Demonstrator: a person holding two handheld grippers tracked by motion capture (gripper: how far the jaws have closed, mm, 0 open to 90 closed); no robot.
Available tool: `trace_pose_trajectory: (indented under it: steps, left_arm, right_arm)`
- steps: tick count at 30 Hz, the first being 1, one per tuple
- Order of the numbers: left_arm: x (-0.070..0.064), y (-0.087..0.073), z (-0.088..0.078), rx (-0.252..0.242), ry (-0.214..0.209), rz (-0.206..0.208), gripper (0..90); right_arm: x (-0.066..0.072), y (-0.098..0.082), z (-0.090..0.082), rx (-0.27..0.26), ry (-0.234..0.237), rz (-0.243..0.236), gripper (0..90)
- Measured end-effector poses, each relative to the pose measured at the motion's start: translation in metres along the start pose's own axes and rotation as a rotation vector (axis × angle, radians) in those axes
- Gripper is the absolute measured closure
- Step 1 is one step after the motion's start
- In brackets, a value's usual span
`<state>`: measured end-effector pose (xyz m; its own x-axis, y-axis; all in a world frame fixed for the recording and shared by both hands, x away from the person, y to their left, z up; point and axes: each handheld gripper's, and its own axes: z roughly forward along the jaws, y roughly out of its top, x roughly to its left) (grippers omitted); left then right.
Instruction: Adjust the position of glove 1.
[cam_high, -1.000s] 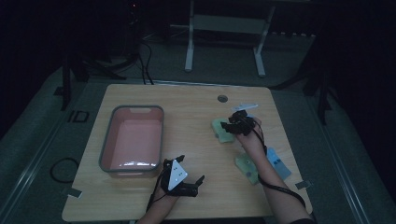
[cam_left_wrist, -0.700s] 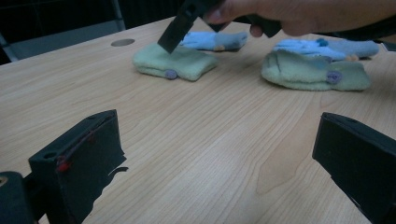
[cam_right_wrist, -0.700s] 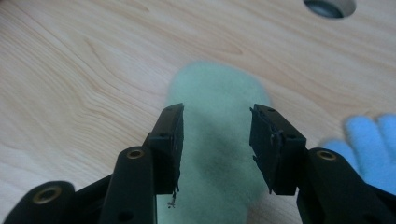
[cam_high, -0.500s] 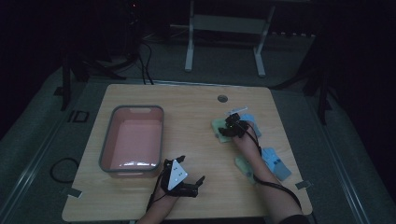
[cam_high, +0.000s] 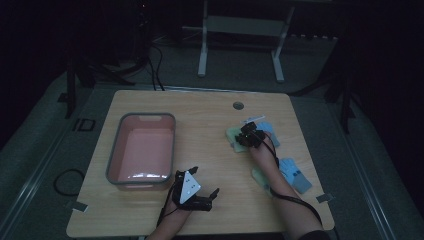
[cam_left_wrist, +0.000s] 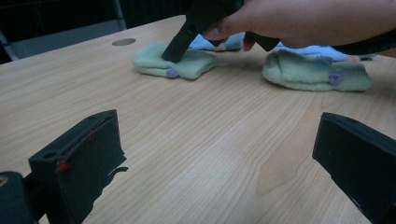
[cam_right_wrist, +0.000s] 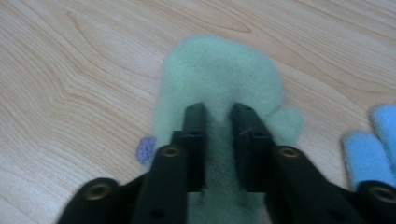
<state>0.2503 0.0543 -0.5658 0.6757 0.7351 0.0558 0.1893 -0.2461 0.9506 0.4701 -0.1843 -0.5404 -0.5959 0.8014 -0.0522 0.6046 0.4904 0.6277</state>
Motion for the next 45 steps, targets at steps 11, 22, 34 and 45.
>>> trace_pose_trajectory:
  steps: [11,22,34,45]
  left_arm:
    - [0.0,0.0,0.0,-0.001,0.006,-0.003,1.7]
    - [0.001,0.0,-0.001,-0.008,0.006,-0.011,1.7]
    - [0.0,0.0,-0.001,-0.01,0.01,-0.007,1.6]
    - [0.0,0.0,-0.001,-0.009,0.013,-0.001,1.7]
  right_arm:
    - [0.023,0.011,-0.044,-0.083,-0.022,0.129,85.3]
    - [0.068,-0.003,-0.107,-0.178,-0.034,0.177,85.6]
    - [0.107,-0.05,-0.117,-0.154,-0.054,0.187,85.7]
    - [0.122,-0.079,-0.101,-0.134,-0.06,0.269,85.6]
